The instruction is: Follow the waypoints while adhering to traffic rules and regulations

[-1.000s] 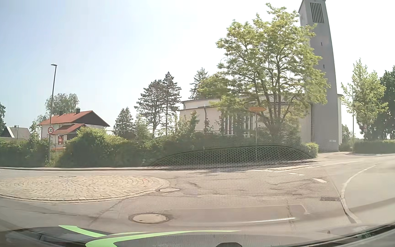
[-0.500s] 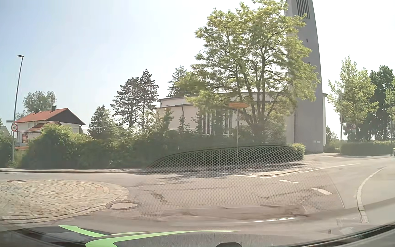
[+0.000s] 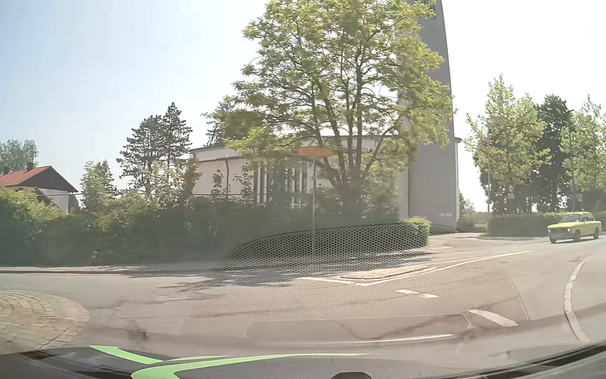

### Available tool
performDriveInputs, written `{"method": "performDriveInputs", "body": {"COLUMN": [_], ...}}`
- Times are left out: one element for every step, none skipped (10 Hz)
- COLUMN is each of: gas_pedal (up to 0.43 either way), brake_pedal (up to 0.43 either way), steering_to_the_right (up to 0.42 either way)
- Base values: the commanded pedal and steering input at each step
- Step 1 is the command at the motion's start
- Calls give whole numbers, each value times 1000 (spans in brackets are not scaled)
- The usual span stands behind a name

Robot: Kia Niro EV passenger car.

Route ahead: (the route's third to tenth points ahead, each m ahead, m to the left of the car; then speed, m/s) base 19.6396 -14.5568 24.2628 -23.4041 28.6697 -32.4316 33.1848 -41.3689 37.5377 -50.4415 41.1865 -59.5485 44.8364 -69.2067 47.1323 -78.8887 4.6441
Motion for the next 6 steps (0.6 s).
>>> {"method": "performDriveInputs", "body": {"gas_pedal": [98,98,98,98,110,110], "brake_pedal": [0,0,0,0,0,0], "steering_to_the_right": [248,265,279,290,294,301]}}
